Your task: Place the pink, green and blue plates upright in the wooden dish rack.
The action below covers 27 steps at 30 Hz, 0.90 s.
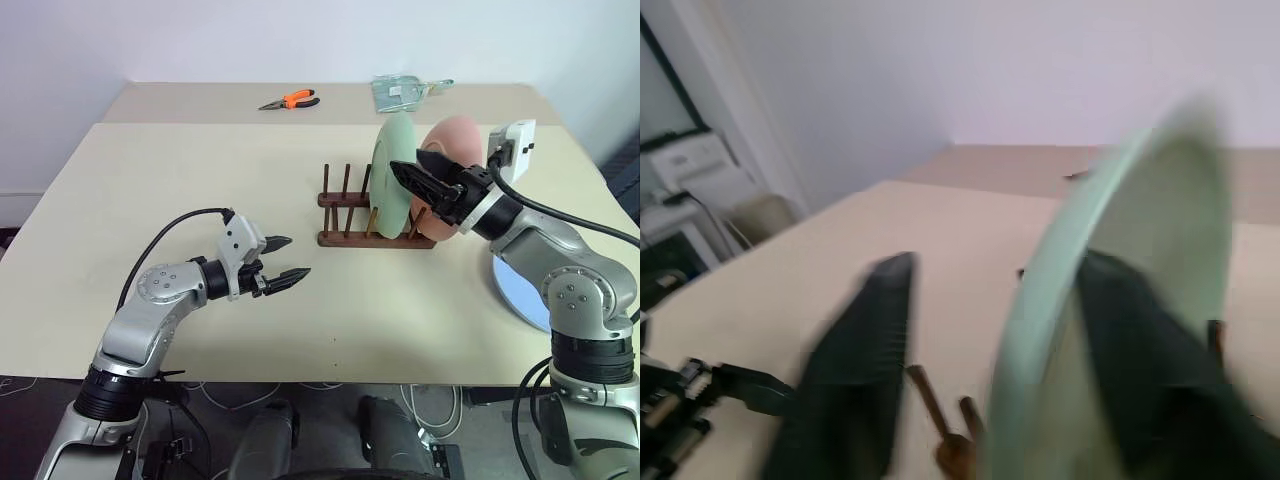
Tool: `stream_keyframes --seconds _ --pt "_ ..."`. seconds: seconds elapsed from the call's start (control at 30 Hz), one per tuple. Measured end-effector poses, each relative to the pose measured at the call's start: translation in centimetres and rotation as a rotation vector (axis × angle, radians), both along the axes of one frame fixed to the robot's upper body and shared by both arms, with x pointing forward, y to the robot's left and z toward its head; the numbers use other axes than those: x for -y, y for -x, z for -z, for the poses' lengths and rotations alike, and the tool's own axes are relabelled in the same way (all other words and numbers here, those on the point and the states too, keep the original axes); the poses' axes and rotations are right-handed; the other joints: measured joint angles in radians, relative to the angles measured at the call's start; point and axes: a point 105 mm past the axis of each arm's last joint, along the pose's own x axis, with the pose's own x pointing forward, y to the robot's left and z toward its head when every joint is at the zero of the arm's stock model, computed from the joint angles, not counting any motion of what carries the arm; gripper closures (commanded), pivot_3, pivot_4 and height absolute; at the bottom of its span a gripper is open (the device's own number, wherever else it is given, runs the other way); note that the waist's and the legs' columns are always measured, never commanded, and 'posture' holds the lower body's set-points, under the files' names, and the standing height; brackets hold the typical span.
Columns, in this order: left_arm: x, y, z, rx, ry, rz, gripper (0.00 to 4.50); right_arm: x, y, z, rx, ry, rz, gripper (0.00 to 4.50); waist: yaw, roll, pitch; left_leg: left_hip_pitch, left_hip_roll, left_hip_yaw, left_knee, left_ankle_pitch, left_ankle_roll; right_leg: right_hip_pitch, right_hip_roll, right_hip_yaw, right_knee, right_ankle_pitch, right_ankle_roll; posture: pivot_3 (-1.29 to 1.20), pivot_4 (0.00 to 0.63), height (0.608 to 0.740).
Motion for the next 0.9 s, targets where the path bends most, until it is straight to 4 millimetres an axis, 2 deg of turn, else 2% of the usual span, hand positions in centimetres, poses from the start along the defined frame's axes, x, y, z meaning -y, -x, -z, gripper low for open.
stream_keyframes --seconds 0.1,0.2,0.23,0.3,0.33,0.4,0.47,0.5,0.53,0.63,0.73,0.83,0.9 --pt "0.3 0.0 0.0 0.0 0.002 0.01 1.04 0.8 0.1 -1.6 0.09 0.095 0.029 1.62 0.0 0.0 0.0 0.0 0.0 0.0 0.0 0.0 0.0 0.0 0.0 0.0 0.0 0.0 0.0 0.0 0.15 0.74" --pt "0.4 0.0 -0.1 0.0 0.003 0.017 1.04 1.8 0.7 -4.1 0.2 0.16 0.059 1.62 0.002 0.0 0.0 0.0 0.0 0.0 0.0 0.0 0.0 0.0 0.0 0.0 0.0 0.0 0.0 0.0 0.15 0.74" --pt "0.6 0.1 -0.1 0.002 0.003 0.025 1.04 2.4 0.9 -4.7 0.218 0.172 0.073 1.08 0.004 0.0 0.0 0.0 0.0 0.0 0.0 0.0 0.0 0.0 0.0 0.0 0.0 0.0 0.0 0.0 0.15 0.74" --pt "0.9 0.1 -0.3 0.006 0.003 0.041 1.04 4.7 1.3 -6.3 0.248 0.201 0.134 0.26 0.007 0.0 0.0 -0.001 0.0 0.0 0.001 0.0 0.0 0.001 0.0 0.0 -0.002 0.0 0.0 0.0 0.15 0.74" --pt "1.1 0.2 -0.3 0.006 0.002 0.051 1.04 6.2 1.7 -7.2 0.266 0.215 0.181 0.07 0.008 0.0 0.0 -0.001 0.0 0.0 0.0 0.0 0.0 0.001 -0.001 0.0 -0.003 0.0 0.0 0.0 0.15 0.74" --pt "1.8 0.6 -0.3 0.007 0.004 0.088 1.04 9.0 2.5 -7.6 0.269 0.253 0.273 0.07 0.007 -0.002 -0.001 -0.001 0.0 0.0 0.0 0.0 0.001 0.002 0.0 -0.001 -0.004 0.0 0.0 0.0 0.15 0.74" --pt "3.0 1.1 -0.5 0.009 0.015 0.144 1.04 11.4 3.0 -5.3 0.186 0.349 0.348 0.07 0.006 -0.003 -0.001 -0.001 0.0 0.0 0.0 -0.001 0.001 0.002 0.0 -0.001 -0.006 0.0 0.0 0.0 0.15 0.74" --pt "3.5 1.3 -0.5 0.009 0.019 0.168 1.04 12.1 3.3 -3.5 0.124 0.393 0.358 0.07 0.006 -0.003 -0.002 -0.001 0.0 0.0 0.0 -0.001 0.001 0.003 0.0 -0.001 -0.006 0.0 0.0 0.0 0.15 0.74" --pt "4.1 1.7 -0.5 0.006 0.027 0.199 1.04 12.8 3.6 -0.8 0.034 0.441 0.352 0.07 0.005 -0.003 -0.001 -0.001 0.0 0.001 0.0 -0.001 0.001 0.003 -0.001 -0.001 -0.006 0.0 0.0 0.0 0.15 0.74" --pt "6.1 2.9 -0.5 -0.007 0.052 0.3 1.04 13.7 5.0 5.4 -0.182 0.55 0.338 0.07 0.001 0.0 -0.001 0.0 0.0 0.004 0.0 -0.001 0.002 0.002 -0.001 0.002 -0.006 0.0 0.0 0.0 0.15 0.74" --pt "8.4 4.4 -0.8 -0.004 0.076 0.415 1.04 13.4 6.2 10.5 -0.334 0.67 0.327 0.07 -0.001 0.0 -0.002 0.001 0.001 0.005 0.001 -0.001 0.002 0.002 -0.001 0.002 -0.005 -0.001 0.002 0.0 0.15 0.74" --pt "9.4 4.9 -1.0 -0.002 0.079 0.461 1.04 13.6 6.6 14.0 -0.42 0.751 0.372 0.07 -0.001 0.0 -0.002 0.0 0.001 0.005 0.001 -0.001 0.002 0.002 -0.001 0.002 -0.005 -0.001 0.002 0.0 0.15 0.74" --pt "9.5 4.8 -1.2 0.004 0.078 0.463 1.04 14.0 6.3 14.7 -0.429 0.778 0.421 0.6 0.001 0.0 -0.002 0.0 0.001 0.005 0.001 -0.001 0.002 0.002 -0.001 0.002 -0.005 -0.001 0.002 0.0 0.15 0.74"
